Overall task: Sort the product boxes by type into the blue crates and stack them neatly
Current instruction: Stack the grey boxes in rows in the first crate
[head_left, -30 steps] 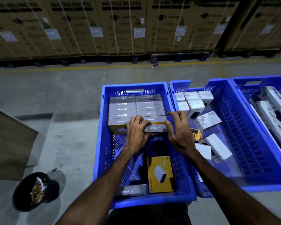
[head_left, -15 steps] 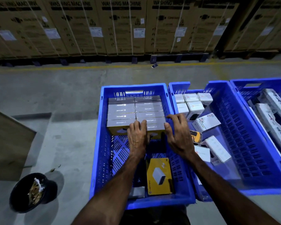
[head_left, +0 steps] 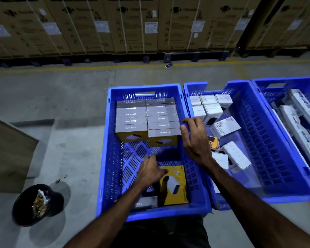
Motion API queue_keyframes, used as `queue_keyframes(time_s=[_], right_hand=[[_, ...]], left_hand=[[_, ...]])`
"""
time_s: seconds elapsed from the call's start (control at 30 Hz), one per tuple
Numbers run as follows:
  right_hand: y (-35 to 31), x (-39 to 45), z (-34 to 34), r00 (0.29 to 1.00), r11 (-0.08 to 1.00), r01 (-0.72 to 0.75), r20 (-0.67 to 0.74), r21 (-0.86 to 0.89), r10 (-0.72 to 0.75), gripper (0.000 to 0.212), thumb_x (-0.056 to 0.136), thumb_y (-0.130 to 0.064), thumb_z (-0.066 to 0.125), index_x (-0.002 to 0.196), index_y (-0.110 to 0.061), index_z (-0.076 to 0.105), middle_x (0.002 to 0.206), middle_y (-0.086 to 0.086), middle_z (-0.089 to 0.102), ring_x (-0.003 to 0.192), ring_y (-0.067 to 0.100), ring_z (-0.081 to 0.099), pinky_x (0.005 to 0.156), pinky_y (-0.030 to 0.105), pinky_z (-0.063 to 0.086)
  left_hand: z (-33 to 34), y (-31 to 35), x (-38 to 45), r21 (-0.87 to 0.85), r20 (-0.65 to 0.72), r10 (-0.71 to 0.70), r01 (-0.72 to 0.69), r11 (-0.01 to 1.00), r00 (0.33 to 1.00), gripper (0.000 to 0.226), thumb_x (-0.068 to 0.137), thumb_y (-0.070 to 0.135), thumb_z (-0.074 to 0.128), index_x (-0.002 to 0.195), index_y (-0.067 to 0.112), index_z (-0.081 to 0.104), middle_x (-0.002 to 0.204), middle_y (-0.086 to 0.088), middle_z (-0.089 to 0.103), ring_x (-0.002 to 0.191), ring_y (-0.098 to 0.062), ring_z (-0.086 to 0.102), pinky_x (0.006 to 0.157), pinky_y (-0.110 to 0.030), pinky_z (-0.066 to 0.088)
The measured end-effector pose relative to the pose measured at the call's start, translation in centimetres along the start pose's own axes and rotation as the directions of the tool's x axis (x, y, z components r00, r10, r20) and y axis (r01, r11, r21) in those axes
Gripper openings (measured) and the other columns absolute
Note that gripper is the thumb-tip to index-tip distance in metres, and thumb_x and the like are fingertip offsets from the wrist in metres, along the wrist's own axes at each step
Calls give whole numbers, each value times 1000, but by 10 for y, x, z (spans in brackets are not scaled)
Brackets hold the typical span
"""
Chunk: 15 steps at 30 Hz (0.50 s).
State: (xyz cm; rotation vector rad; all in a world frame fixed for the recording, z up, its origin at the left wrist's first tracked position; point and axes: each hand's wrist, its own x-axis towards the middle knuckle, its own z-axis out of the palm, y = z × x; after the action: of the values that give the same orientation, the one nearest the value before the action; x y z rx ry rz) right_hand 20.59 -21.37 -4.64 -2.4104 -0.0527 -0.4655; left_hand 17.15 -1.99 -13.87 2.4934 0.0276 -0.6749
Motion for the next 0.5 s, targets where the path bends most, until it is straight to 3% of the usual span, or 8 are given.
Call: queue_keyframes(time_s=[0.1, 0.2, 0.37, 0.5], right_hand=[[0, 0, 1, 1000, 1000, 4, 10, -13, -4, 37, 109, -38, 39, 116, -9, 60, 110, 9, 51, 102, 27, 53, 89, 40, 46], [1, 0, 3, 1000, 999, 8, 21, -46, -7, 35, 108, -37, 41, 115, -9, 61, 108, 10, 51, 103, 29, 52, 89, 39, 44], [1, 2, 3, 1000, 998, 4, 28, -62, -2, 27, 108, -32, 47, 109, -9, 61, 104, 8, 52, 100, 26, 50, 86, 34, 41], [1, 1, 3, 1000, 999, 7, 27, -53, -5, 24, 108, -30, 48, 104, -10, 61, 101, 6, 51, 97, 24, 49, 84, 29, 35]], left_hand=[[7, -11, 1, 58, 195, 50, -62, 996, 980, 85, 69, 60, 87, 134, 16, 54, 132, -10, 58, 114, -33, 61, 89, -41, 56], [7, -10, -3, 76, 262, 85, -108, 991, 961, 83, 66, 51, 95, 129, 13, 59, 128, -7, 56, 115, -29, 58, 95, -43, 56], [7, -13, 16, -152, 315, -44, 96, 984, 948, 57, 48, 39, 104, 87, 10, 73, 89, -7, 79, 85, -22, 76, 75, -49, 64], [19, -25, 31, -194, 307, -82, 147, 970, 948, 70, 42, 41, 105, 91, 3, 74, 92, -15, 78, 84, -29, 77, 67, -57, 62]])
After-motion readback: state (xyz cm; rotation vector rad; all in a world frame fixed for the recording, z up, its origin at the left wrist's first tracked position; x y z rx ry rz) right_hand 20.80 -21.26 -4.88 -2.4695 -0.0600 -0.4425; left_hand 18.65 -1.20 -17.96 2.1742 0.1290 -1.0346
